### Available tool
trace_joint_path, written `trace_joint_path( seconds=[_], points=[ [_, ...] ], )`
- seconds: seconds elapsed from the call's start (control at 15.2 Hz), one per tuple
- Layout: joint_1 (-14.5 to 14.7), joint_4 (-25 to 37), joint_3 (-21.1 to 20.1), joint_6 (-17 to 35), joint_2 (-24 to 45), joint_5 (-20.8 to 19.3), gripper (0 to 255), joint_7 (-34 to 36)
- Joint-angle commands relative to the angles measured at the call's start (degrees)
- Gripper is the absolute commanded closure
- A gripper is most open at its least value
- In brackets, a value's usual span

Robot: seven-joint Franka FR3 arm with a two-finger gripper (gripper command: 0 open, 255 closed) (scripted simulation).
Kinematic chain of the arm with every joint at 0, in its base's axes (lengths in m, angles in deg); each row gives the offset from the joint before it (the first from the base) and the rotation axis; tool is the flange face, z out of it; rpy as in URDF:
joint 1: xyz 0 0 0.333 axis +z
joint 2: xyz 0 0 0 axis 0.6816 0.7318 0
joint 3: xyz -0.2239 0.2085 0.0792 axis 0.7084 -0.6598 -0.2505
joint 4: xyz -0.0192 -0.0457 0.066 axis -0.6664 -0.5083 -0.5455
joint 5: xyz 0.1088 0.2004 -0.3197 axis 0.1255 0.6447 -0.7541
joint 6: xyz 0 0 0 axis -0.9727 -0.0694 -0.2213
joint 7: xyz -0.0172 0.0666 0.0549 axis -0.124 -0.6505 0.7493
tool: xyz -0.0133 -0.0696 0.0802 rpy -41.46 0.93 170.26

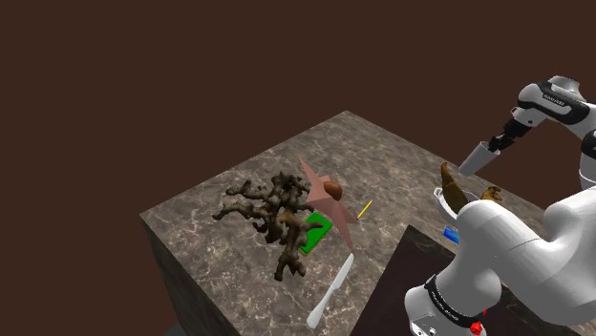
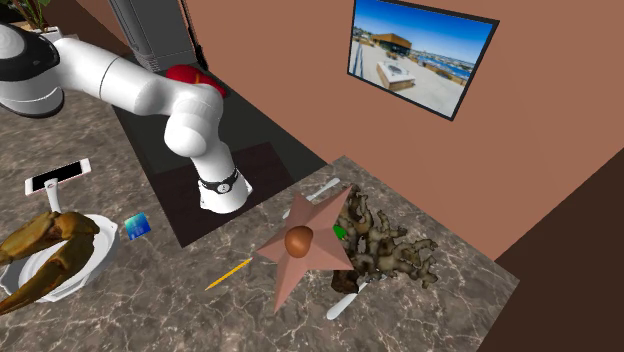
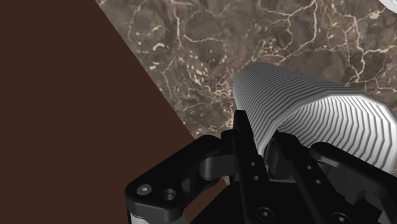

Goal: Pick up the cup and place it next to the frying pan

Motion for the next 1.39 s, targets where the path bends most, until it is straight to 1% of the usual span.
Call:
trace_joint_path(
  seconds=[0.0, 0.07, 0.59, 0.66, 0.99, 1.25, 1.32],
  points=[
    [-0.5, -1.4, 0.2, 1.3, -0.4, -0.3, 255, 0.3],
    [-0.9, -2.4, 0.4, 2.3, -0.8, -0.6, 255, 0.5],
    [-0.9, -2.3, 0.4, 2.3, -0.8, -0.6, 255, 0.5],
    [-0.9, -2.4, 0.4, 2.3, -0.8, -0.6, 0, 0.5],
    [-0.9, -2.3, 0.4, 2.3, -0.8, -0.6, 0, 0.5],
    [2.2, 5.6, 0.0, -4.2, 0.6, 0.6, 0, -1.5],
    [2.2, 5.6, -0.1, -4.2, 0.5, 0.4, 0, -1.5]
  ],
)
